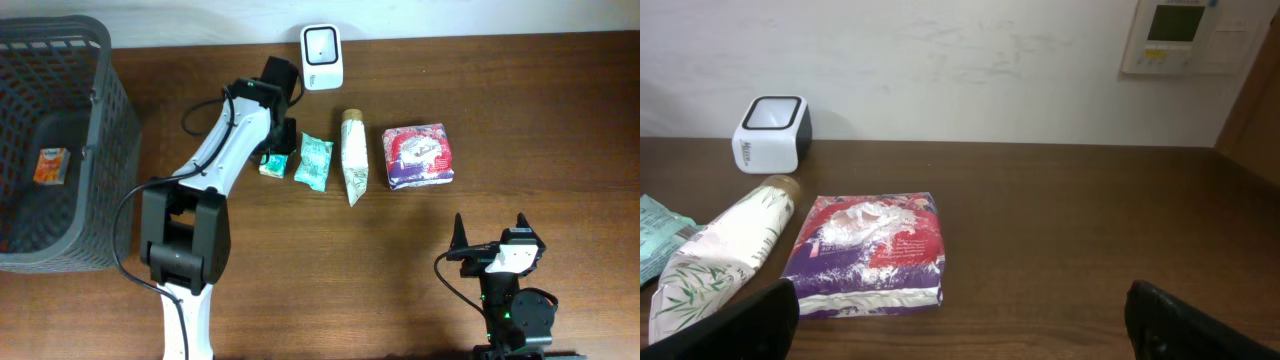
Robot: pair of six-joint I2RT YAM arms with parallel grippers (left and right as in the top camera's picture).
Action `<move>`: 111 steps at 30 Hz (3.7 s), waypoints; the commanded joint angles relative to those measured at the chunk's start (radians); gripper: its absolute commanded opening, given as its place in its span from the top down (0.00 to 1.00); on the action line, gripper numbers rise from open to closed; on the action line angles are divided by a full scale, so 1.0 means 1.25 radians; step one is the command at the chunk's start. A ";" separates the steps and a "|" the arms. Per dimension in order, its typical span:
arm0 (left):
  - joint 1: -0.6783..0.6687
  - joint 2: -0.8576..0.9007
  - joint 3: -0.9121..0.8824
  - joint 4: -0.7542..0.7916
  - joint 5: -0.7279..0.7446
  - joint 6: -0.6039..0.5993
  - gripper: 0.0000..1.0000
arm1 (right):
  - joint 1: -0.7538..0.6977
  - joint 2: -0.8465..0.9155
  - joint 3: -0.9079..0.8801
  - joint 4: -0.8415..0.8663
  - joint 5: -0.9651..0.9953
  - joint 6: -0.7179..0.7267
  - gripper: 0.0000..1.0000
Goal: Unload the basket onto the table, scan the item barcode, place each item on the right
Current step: 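Place the teal tissue pack left of the wipes pack, then reach the left gripper into the basket and grasp the orange tissue pack, then place the orange tissue pack left of the teal pack and withdraw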
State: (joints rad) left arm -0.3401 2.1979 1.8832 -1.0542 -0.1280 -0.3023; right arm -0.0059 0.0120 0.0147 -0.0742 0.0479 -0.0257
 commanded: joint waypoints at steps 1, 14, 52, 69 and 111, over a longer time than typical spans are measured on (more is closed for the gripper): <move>0.009 -0.002 0.165 -0.065 -0.003 0.004 0.57 | 0.005 -0.005 -0.007 -0.003 -0.002 0.006 0.01; 0.410 -0.002 0.836 -0.251 -0.024 0.180 0.01 | 0.005 -0.005 -0.007 -0.003 -0.002 0.006 0.02; 0.709 0.081 -0.042 0.237 -0.039 0.644 0.40 | 0.005 -0.005 -0.007 -0.003 -0.002 0.006 0.02; 0.709 -0.294 -0.007 0.272 0.278 0.346 1.00 | 0.005 -0.005 -0.007 -0.003 -0.002 0.006 0.01; 0.091 -0.058 -0.177 0.100 -0.045 0.058 0.30 | 0.005 -0.005 -0.007 -0.003 -0.002 0.006 0.02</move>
State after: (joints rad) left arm -0.2253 2.1189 1.6573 -0.9325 -0.1692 -0.2314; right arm -0.0059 0.0120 0.0147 -0.0742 0.0479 -0.0257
